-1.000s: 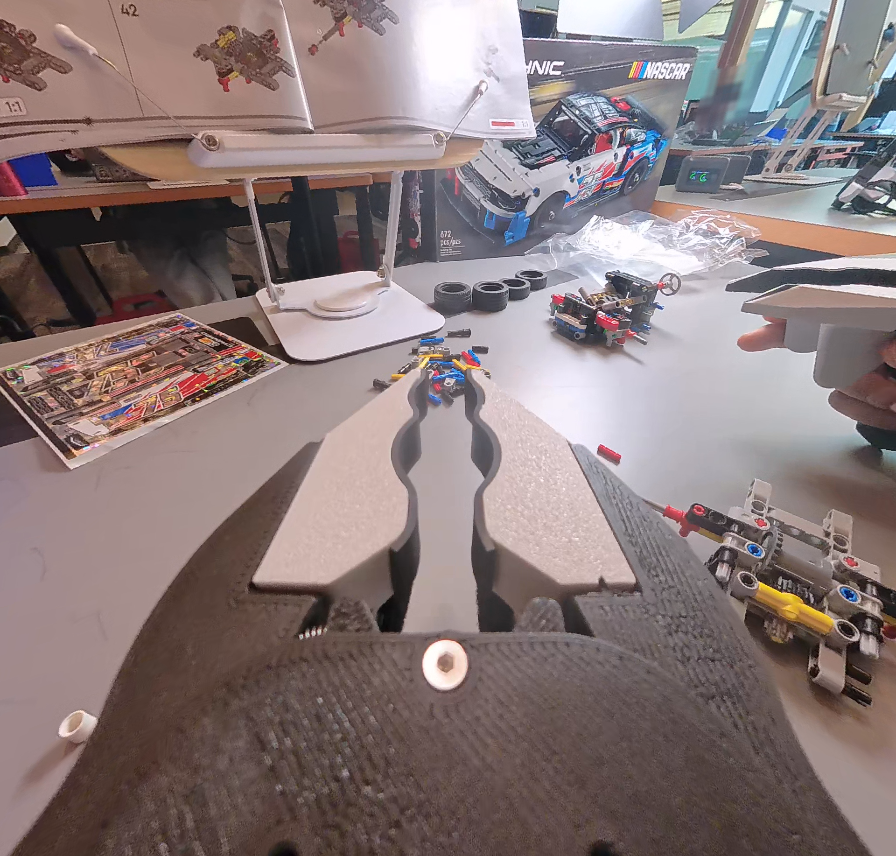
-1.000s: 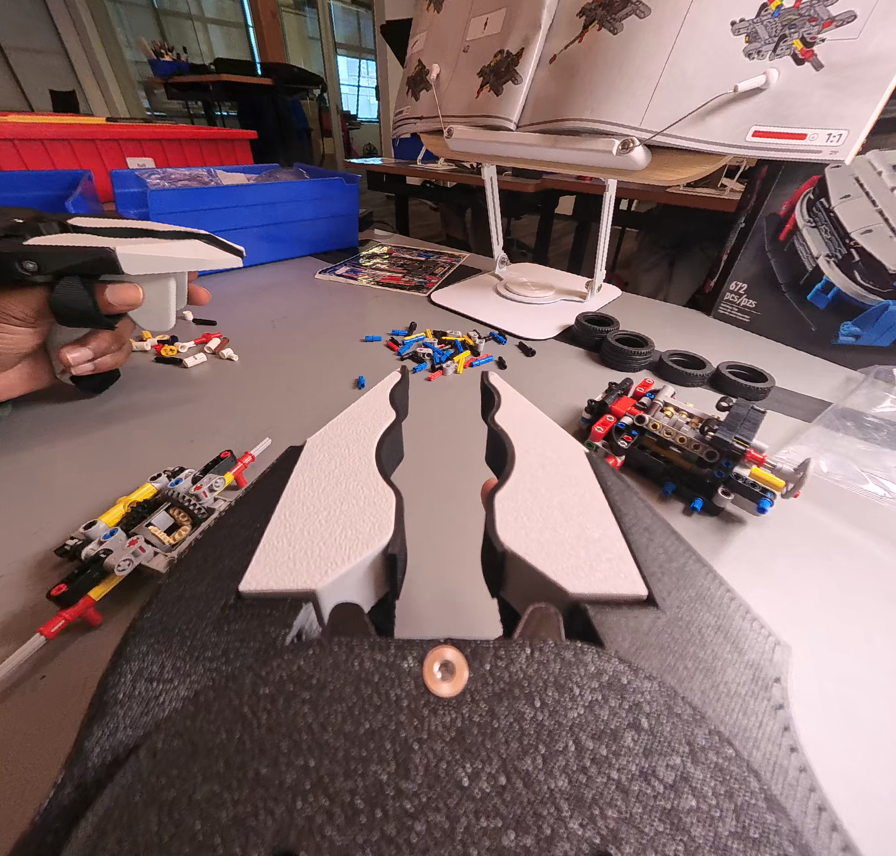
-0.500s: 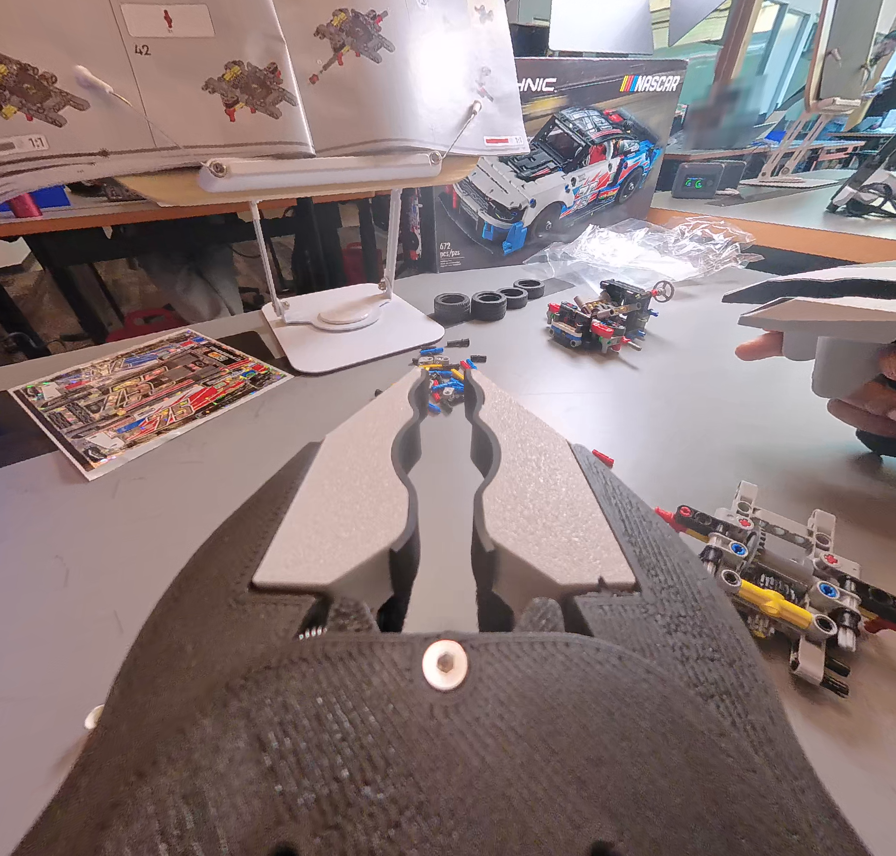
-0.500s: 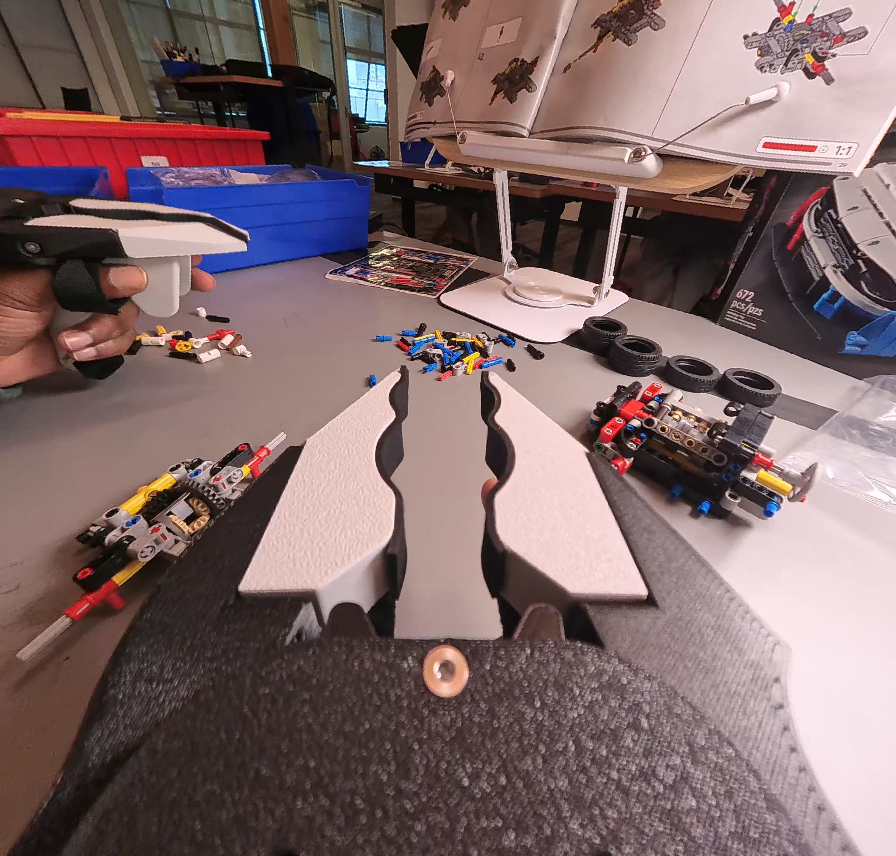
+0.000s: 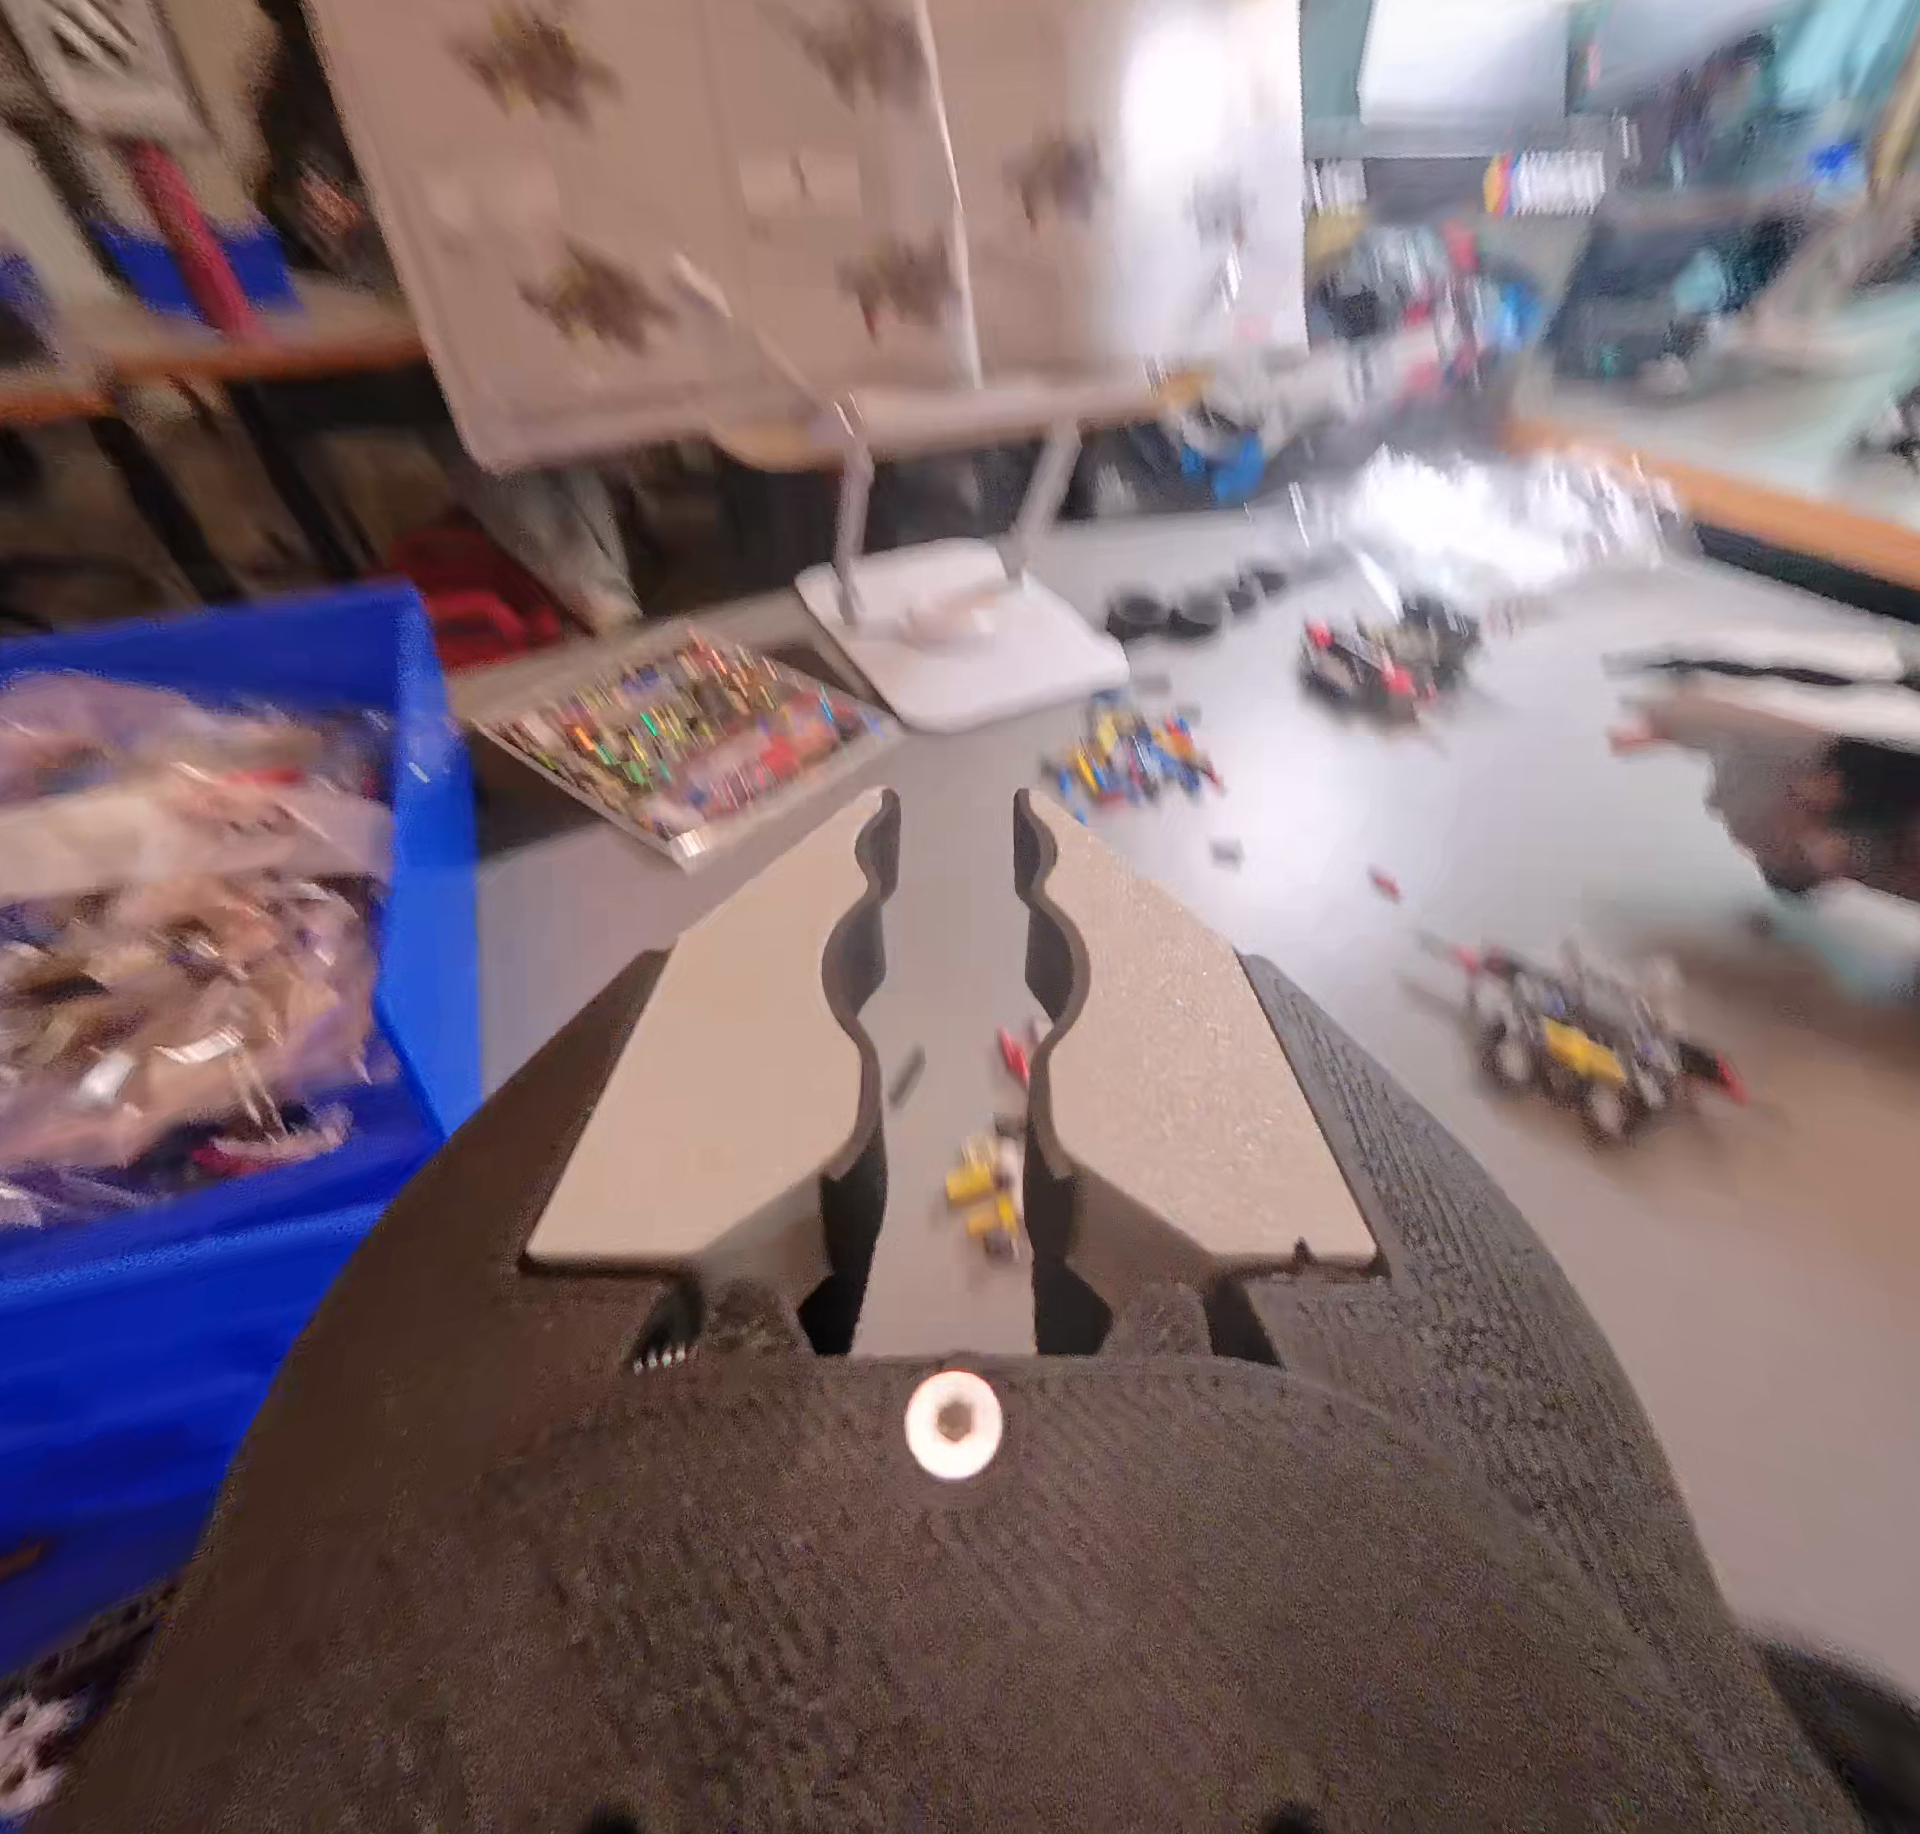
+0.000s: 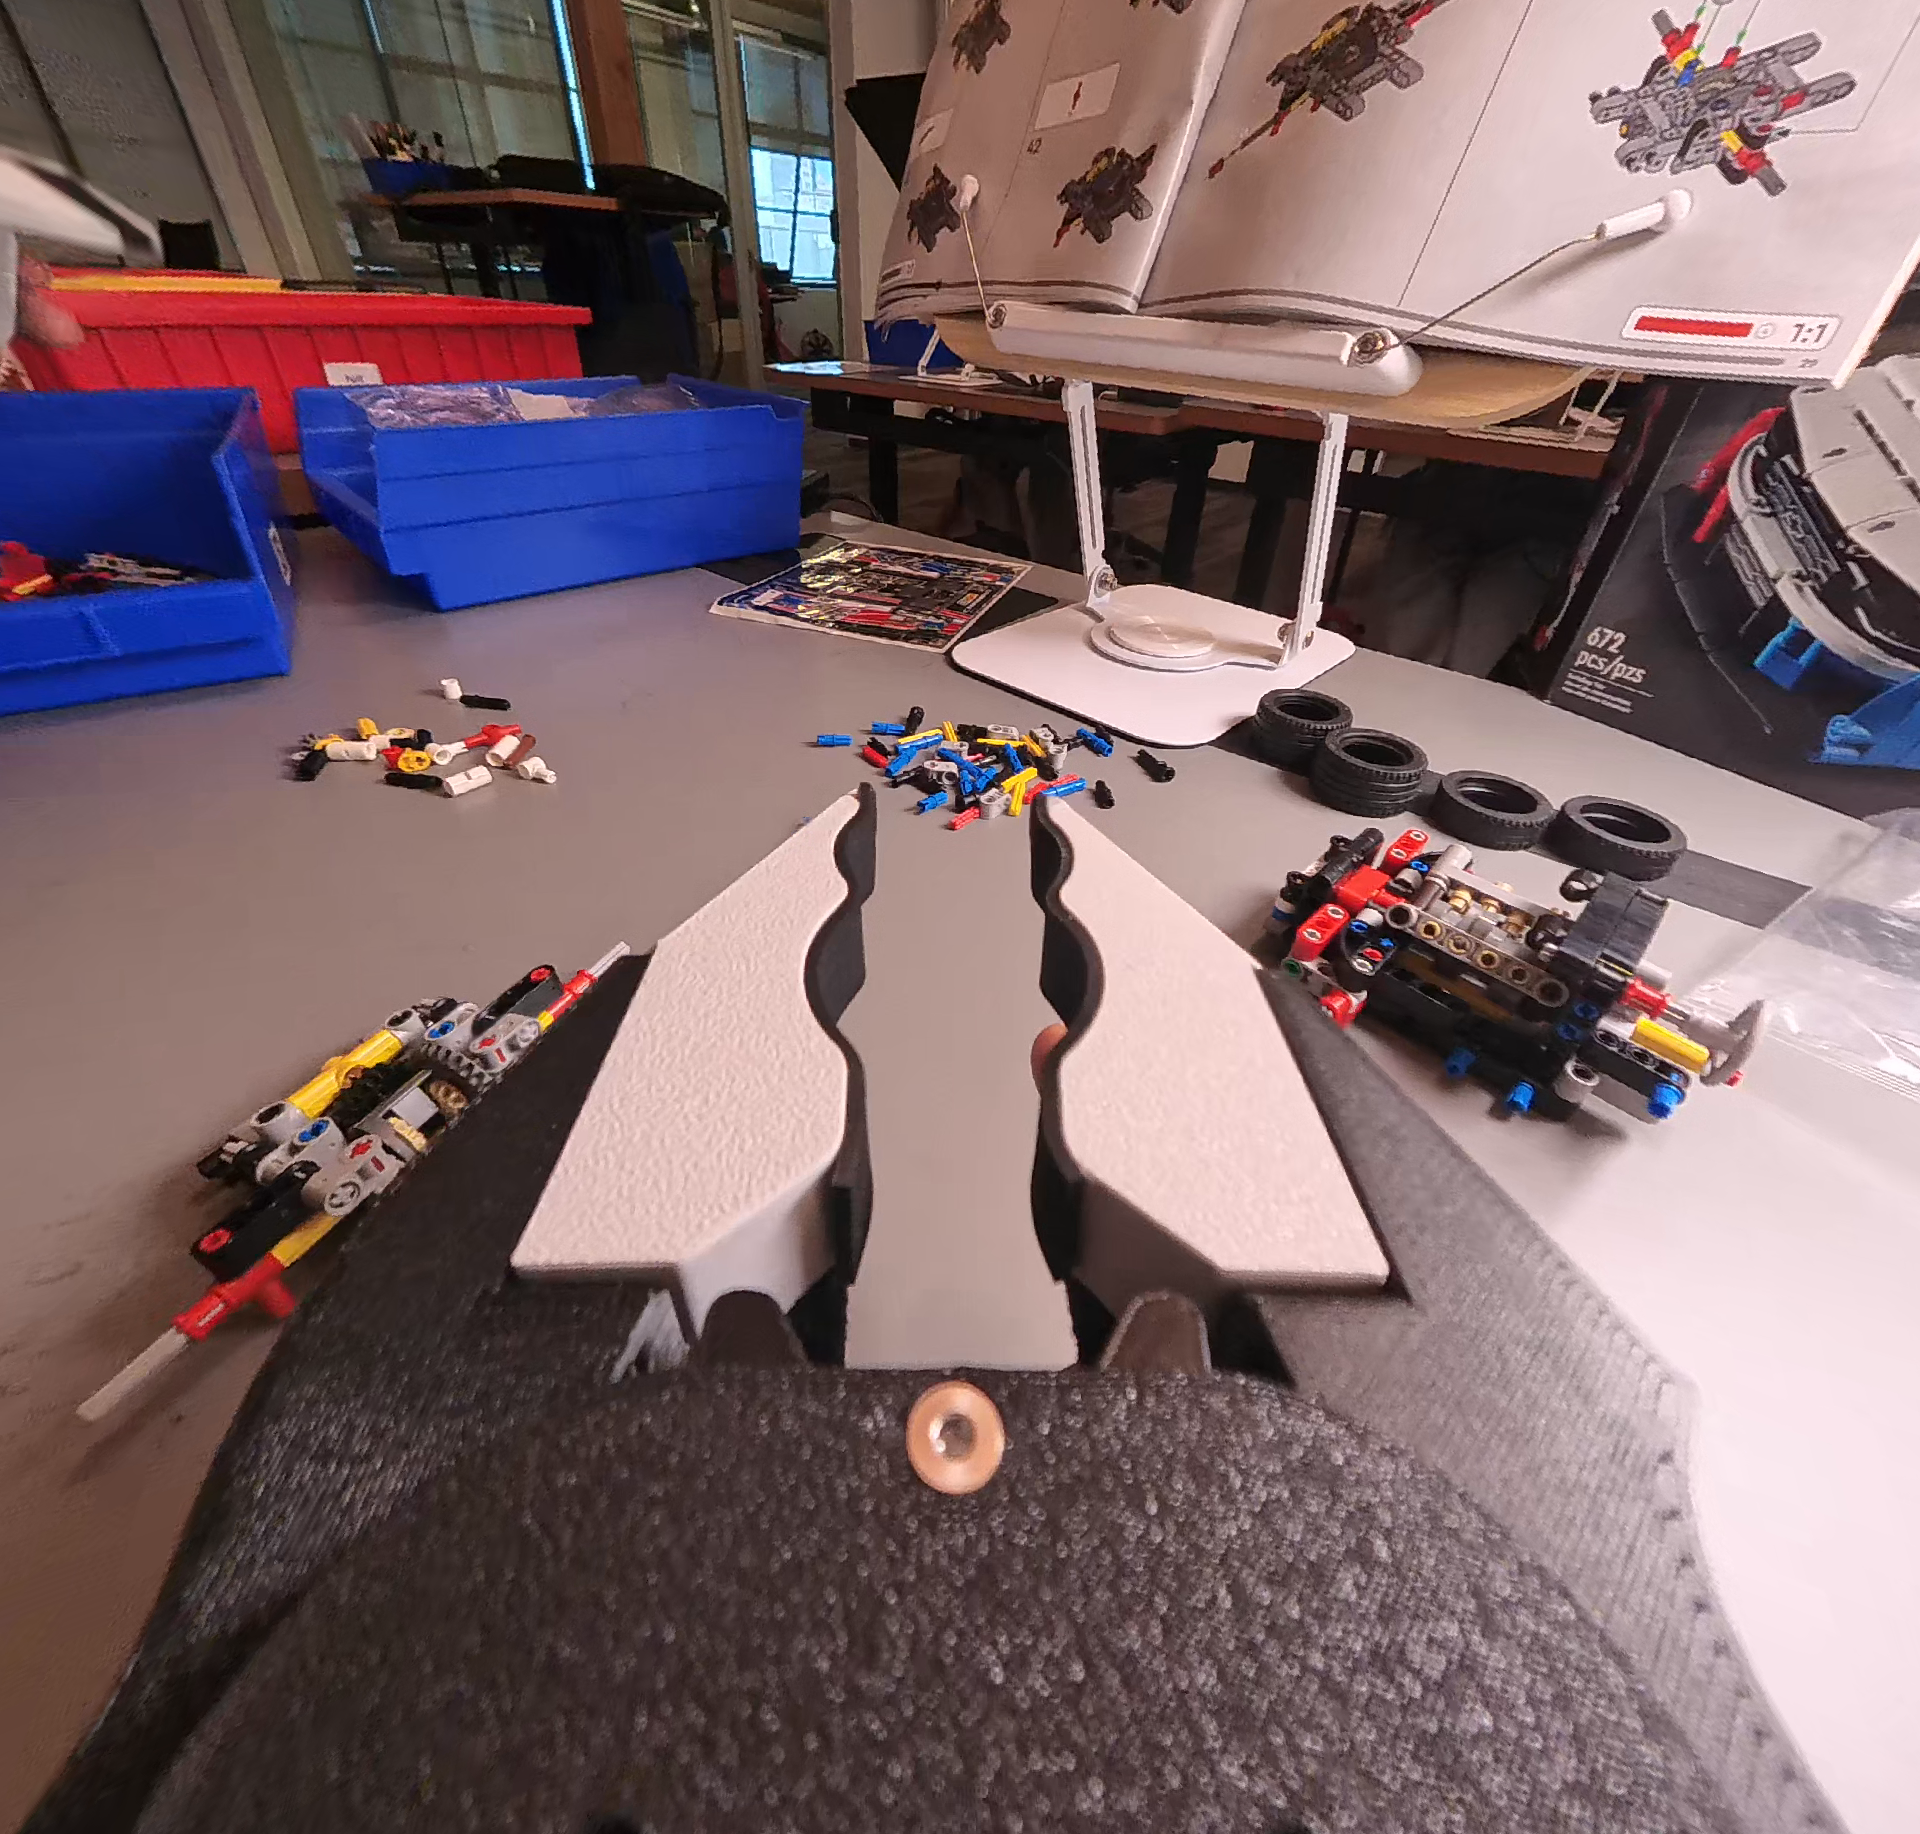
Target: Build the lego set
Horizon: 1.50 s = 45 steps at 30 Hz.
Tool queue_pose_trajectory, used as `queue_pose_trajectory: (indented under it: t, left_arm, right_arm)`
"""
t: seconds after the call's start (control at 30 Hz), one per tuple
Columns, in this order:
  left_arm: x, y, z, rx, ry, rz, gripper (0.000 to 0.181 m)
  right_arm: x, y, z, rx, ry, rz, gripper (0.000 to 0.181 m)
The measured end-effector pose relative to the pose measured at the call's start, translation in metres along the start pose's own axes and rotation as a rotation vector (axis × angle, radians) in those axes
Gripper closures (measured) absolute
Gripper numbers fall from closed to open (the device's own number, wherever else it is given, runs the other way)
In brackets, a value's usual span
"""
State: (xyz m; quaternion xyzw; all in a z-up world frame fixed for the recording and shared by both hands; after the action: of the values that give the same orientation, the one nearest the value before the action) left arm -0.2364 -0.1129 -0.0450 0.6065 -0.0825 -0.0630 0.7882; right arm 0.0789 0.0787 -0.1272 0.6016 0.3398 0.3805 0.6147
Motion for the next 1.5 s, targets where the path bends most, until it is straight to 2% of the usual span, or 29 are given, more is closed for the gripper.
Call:
queue_pose_trajectory:
  t: [0.07,0.17,0.23,0.33,0.5,0.63,0.83,1.03,1.17,1.37,1.5]
  left_arm:
    - [0.006,-0.029,-0.001,-0.196,-0.089,0.029,0.162]
    - [0.023,-0.078,0.001,-0.539,-0.227,0.045,0.173]
    - [0.028,-0.091,-0.003,-0.615,-0.239,0.006,0.181]
    - [0.035,-0.083,-0.02,-0.505,-0.248,-0.046,0.181]
    - [0.038,-0.045,-0.047,-0.114,-0.142,-0.11,0.176]
    - [0.042,-0.025,-0.064,0.088,-0.091,-0.117,0.156]
    - [0.047,-0.021,-0.107,0.162,-0.057,-0.069,0.15]
    - [0.046,-0.008,-0.121,0.319,0.103,-0.017,0.151]
    - [0.036,-0.015,-0.118,0.37,0.183,0.012,0.147]
    - [0.038,-0.029,-0.128,0.331,0.146,0.015,0.132]
    - [0.035,-0.029,-0.129,0.33,0.13,0.036,0.13]
  right_arm:
    - [-0.001,0.0,-0.001,-0.002,0.005,-0.001,0.153]
    - [-0.002,-0.001,-0.001,-0.004,0.007,0.006,0.153]
    - [-0.001,0.0,0.0,-0.004,0.006,0.012,0.155]
    - [0.0,0.001,0.001,0.001,-0.001,0.024,0.157]
    - [0.002,-0.001,0.001,-0.003,-0.014,0.043,0.157]
    - [0.0,-0.003,-0.002,-0.02,0.001,0.031,0.157]
    - [-0.005,-0.021,-0.052,-0.21,0.079,0.018,0.155]
    - [-0.001,-0.021,-0.098,-0.201,0.05,0.01,0.145]
    - [0.001,-0.014,-0.096,-0.139,0.029,-0.009,0.138]
    - [0.006,-0.011,-0.091,-0.111,0.015,-0.009,0.132]
    - [0.005,-0.009,-0.091,-0.102,0.033,-0.045,0.131]
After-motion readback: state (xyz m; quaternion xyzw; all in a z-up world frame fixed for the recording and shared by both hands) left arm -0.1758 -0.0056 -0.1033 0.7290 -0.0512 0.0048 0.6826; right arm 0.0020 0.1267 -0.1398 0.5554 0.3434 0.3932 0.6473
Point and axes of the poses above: each gripper's, where its closed fingertips meet, z back along the fingers, y out of its top, x = y × z across the jaws, the point moved 3 cm from there along z, back along the fingers, and after that the axes turned 7 degrees about -y, right-handed, at the moved point
